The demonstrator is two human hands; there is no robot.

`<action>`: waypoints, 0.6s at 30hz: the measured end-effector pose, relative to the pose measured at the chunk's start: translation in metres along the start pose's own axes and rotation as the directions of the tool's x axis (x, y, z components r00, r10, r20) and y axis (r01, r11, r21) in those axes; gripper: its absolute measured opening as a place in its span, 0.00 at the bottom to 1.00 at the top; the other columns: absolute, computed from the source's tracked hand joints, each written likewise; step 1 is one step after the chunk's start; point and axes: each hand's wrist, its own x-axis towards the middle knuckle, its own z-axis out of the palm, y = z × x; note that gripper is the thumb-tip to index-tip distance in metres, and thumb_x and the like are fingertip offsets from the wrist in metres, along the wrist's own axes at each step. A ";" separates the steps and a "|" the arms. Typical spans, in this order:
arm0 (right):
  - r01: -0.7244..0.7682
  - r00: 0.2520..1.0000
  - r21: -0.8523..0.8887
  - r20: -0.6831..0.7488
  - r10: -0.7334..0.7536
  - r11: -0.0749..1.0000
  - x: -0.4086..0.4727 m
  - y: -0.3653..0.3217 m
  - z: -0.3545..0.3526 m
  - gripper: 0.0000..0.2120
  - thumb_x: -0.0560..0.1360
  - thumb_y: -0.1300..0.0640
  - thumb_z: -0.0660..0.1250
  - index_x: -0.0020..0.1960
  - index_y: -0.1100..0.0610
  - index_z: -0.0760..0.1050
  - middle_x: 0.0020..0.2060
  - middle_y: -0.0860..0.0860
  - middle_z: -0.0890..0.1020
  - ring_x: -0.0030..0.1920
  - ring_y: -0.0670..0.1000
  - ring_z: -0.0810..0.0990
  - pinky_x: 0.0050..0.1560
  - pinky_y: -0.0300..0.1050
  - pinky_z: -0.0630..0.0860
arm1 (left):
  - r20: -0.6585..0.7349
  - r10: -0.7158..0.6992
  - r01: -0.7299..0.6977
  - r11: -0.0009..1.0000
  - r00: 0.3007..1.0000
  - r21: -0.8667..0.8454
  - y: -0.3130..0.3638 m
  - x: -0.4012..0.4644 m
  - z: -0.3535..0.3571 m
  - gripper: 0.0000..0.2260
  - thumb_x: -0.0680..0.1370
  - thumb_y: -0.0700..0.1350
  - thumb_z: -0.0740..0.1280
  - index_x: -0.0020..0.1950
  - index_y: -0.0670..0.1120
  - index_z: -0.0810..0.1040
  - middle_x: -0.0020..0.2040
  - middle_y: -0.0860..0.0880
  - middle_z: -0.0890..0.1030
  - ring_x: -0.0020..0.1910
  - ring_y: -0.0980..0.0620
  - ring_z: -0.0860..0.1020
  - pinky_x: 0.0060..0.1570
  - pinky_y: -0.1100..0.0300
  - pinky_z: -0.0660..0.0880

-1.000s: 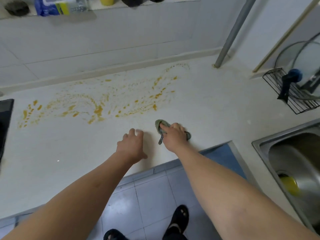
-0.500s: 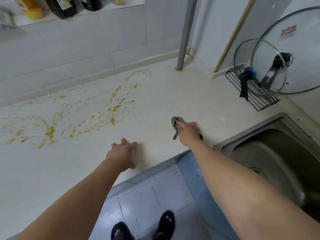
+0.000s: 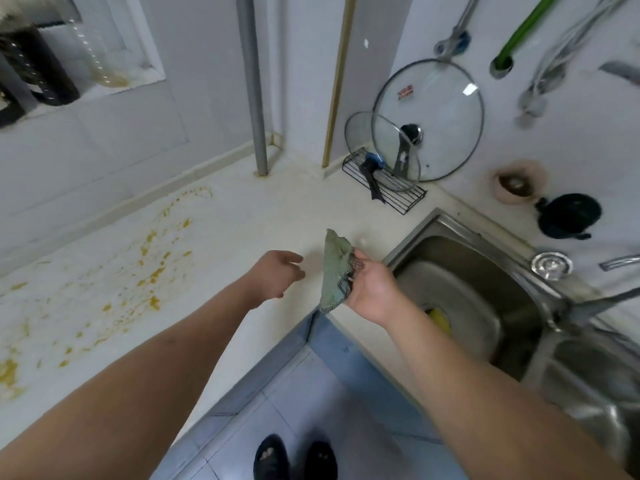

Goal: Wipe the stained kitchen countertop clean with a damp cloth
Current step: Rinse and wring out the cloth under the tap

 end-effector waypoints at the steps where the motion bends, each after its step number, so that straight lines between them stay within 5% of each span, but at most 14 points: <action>1: 0.007 1.000 0.031 -0.007 -0.007 1.000 -0.006 -0.009 -0.006 0.19 0.85 0.58 0.50 0.67 0.54 0.77 0.60 0.58 0.84 0.56 0.57 0.84 0.59 0.56 0.79 | 0.060 0.010 -0.004 0.995 0.998 -0.104 0.015 0.004 0.009 0.23 0.77 0.43 0.72 0.72 0.46 0.76 0.59 0.46 0.84 0.54 0.49 0.82 0.51 0.51 0.79; 5: 0.051 0.999 0.133 0.003 -0.052 0.990 -0.034 -0.042 -0.041 0.24 0.84 0.54 0.47 0.71 0.59 0.73 0.59 0.63 0.83 0.55 0.63 0.85 0.46 0.60 0.83 | 0.343 0.106 -0.010 0.963 0.933 -0.270 0.078 0.017 0.056 0.16 0.81 0.41 0.67 0.68 0.48 0.79 0.62 0.48 0.84 0.60 0.47 0.83 0.58 0.46 0.80; 8: 0.098 0.988 0.191 0.101 -0.119 0.977 -0.060 -0.062 -0.077 0.25 0.83 0.50 0.51 0.67 0.63 0.77 0.60 0.63 0.83 0.58 0.64 0.84 0.51 0.60 0.82 | 0.436 0.175 -0.045 0.956 0.883 -0.291 0.116 0.021 0.098 0.11 0.80 0.39 0.68 0.61 0.45 0.82 0.53 0.44 0.86 0.51 0.46 0.84 0.56 0.47 0.82; 11: 0.183 0.983 0.108 -0.013 -0.182 0.977 -0.086 -0.080 -0.118 0.26 0.83 0.43 0.58 0.68 0.62 0.78 0.65 0.63 0.81 0.64 0.62 0.81 0.59 0.59 0.79 | 0.460 0.190 -0.112 0.975 0.867 -0.192 0.145 0.022 0.145 0.10 0.80 0.38 0.69 0.60 0.42 0.82 0.43 0.49 0.87 0.40 0.53 0.85 0.47 0.53 0.83; 14: 0.270 0.936 -0.115 -0.202 -0.288 0.956 -0.101 -0.093 -0.158 0.15 0.78 0.56 0.69 0.62 0.63 0.81 0.59 0.61 0.84 0.58 0.59 0.85 0.51 0.53 0.82 | 0.464 0.182 -0.120 0.980 0.867 -0.160 0.166 0.024 0.189 0.06 0.80 0.38 0.68 0.56 0.42 0.82 0.47 0.44 0.86 0.46 0.47 0.83 0.57 0.46 0.82; 18: 0.286 0.830 -0.262 -0.413 -0.375 0.922 -0.115 -0.112 -0.223 0.12 0.76 0.61 0.72 0.58 0.65 0.80 0.52 0.59 0.87 0.52 0.58 0.86 0.50 0.53 0.84 | 0.460 0.183 -0.136 0.982 0.869 -0.134 0.189 0.028 0.251 0.03 0.79 0.39 0.69 0.50 0.46 0.81 0.40 0.49 0.84 0.36 0.53 0.82 0.42 0.55 0.80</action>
